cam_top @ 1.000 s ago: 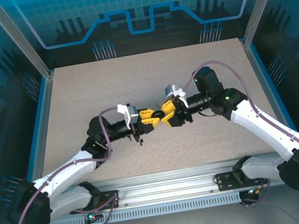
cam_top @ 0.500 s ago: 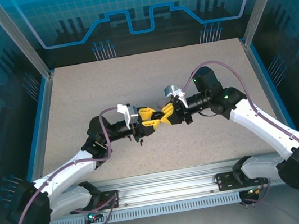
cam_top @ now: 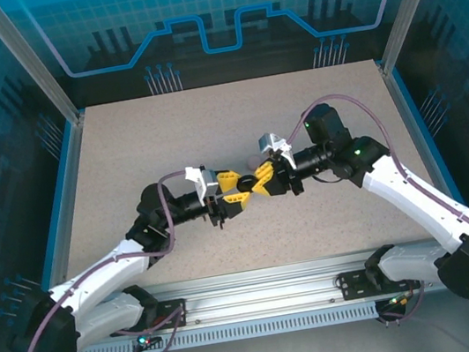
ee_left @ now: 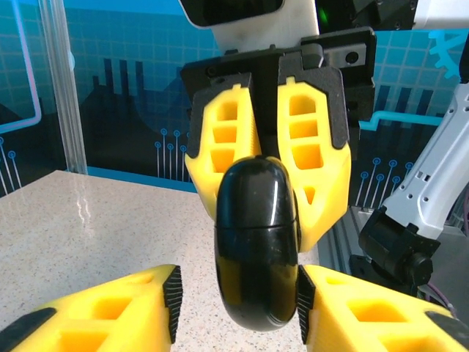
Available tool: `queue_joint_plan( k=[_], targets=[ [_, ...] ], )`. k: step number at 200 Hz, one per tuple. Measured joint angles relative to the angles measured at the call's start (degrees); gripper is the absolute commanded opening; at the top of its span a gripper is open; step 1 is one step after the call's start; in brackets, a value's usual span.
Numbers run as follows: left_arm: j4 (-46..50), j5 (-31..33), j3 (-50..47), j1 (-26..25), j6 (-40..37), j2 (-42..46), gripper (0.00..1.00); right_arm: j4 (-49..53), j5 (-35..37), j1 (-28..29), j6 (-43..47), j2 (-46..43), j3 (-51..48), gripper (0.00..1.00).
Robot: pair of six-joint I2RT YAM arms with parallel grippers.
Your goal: Insert the wireless bluetooth earbuds into the charging case
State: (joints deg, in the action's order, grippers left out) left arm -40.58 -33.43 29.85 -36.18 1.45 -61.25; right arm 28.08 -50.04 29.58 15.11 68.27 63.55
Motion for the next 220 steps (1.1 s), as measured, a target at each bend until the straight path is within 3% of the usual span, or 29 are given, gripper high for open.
queue_joint_plan(
  k=[49,125,156,182,220],
  targets=[
    [-0.02,-1.42,0.11,0.0,0.57,-1.7,0.34,0.52,0.31,0.07,0.13,1.53,0.24,0.07],
    [1.09,-1.79,0.11,0.02,1.6,-1.7,0.11,1.92,1.16,0.15,1.88,2.36,0.7,0.1],
    [1.33,-1.79,0.11,0.0,1.57,-1.7,0.11,2.4,1.36,0.15,1.95,2.36,0.74,0.27],
    [1.29,-1.75,0.15,-0.11,1.4,-1.73,0.11,2.95,1.55,0.11,1.49,1.68,0.79,0.49],
    [1.25,-1.73,0.15,-0.11,1.4,-2.64,0.11,2.21,1.81,0.15,0.31,0.09,0.85,0.58]
  ],
)
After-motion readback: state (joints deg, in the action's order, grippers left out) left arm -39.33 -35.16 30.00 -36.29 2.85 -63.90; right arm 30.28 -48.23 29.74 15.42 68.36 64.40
